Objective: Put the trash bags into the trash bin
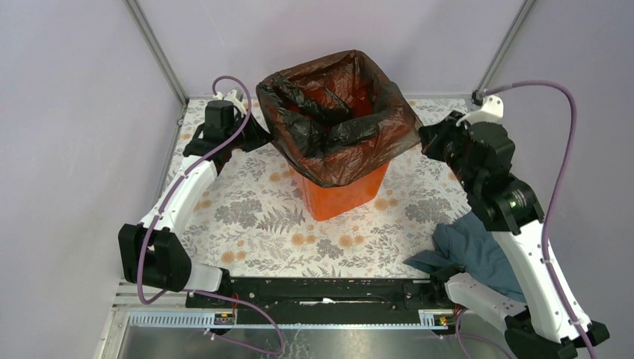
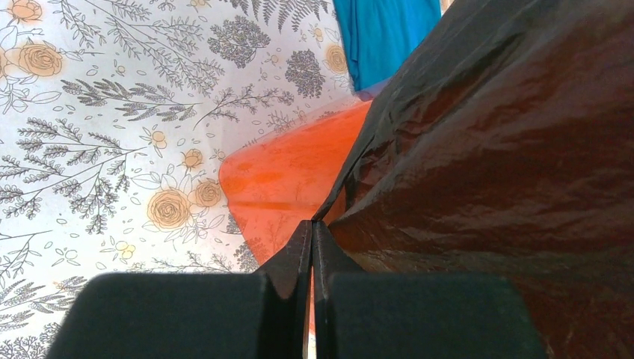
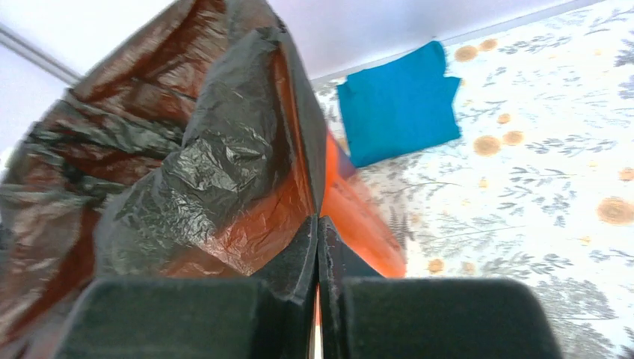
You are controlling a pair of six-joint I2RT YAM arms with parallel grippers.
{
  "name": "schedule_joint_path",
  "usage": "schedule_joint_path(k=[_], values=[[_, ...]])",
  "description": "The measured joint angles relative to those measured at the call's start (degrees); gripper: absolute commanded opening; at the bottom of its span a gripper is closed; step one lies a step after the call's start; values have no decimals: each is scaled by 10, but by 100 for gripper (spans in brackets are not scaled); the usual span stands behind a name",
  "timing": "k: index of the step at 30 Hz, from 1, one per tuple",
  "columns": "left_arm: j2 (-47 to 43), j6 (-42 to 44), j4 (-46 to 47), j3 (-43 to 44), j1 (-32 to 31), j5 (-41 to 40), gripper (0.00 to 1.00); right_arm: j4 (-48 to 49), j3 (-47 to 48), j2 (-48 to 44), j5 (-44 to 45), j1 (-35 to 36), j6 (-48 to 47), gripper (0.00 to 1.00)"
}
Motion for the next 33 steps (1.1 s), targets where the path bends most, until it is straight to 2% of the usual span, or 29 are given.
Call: schedule_joint_path(k=[4, 9, 16, 26, 33], values=[[0, 0, -1, 6, 0, 2, 0, 6, -55, -37, 32, 0, -30, 0], [-1, 0, -1, 12, 0, 4, 0, 28, -99, -32, 65, 0, -55, 0], [-1, 0, -1, 11, 0, 4, 0, 87, -219, -20, 69, 0, -59, 0], [-9, -1, 10, -54, 0, -4, 0, 190, -316, -18, -21, 0, -59, 0], [-9, -3, 26, -86, 0, -5, 0, 242, -356, -19, -37, 0, -58, 0]])
